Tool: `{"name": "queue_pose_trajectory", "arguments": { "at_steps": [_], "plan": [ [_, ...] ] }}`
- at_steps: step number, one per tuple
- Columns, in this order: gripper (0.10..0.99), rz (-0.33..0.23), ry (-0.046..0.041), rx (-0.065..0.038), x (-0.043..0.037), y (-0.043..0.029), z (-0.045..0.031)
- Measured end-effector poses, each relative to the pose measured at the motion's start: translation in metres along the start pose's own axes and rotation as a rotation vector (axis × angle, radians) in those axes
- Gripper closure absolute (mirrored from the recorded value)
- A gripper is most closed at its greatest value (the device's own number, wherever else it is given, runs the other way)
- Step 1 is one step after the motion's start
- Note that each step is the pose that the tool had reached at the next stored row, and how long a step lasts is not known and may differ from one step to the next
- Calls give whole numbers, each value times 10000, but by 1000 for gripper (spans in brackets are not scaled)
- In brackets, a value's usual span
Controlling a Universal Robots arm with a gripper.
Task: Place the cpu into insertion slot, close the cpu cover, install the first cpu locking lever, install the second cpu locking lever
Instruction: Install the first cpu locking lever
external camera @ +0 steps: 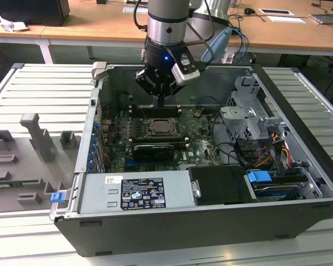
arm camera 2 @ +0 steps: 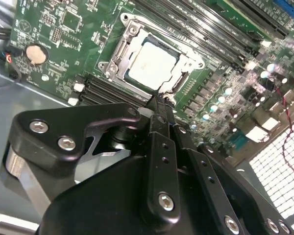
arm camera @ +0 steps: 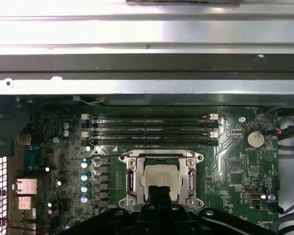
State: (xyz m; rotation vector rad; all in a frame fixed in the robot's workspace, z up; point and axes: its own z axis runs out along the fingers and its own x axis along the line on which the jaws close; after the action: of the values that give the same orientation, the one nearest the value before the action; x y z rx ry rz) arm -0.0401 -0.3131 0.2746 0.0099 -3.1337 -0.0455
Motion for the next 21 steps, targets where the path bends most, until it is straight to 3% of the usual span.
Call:
{"name": "queue_pose_trajectory", "arguments": {
  "at_steps": [3, 12, 21],
  "plan": [
    [980, -1, 2, 3, 137, 0, 21],
    [980, 1, 1, 2, 292, 1, 63],
    [980, 0, -28, -2, 523, 1, 106]
  ]
}}
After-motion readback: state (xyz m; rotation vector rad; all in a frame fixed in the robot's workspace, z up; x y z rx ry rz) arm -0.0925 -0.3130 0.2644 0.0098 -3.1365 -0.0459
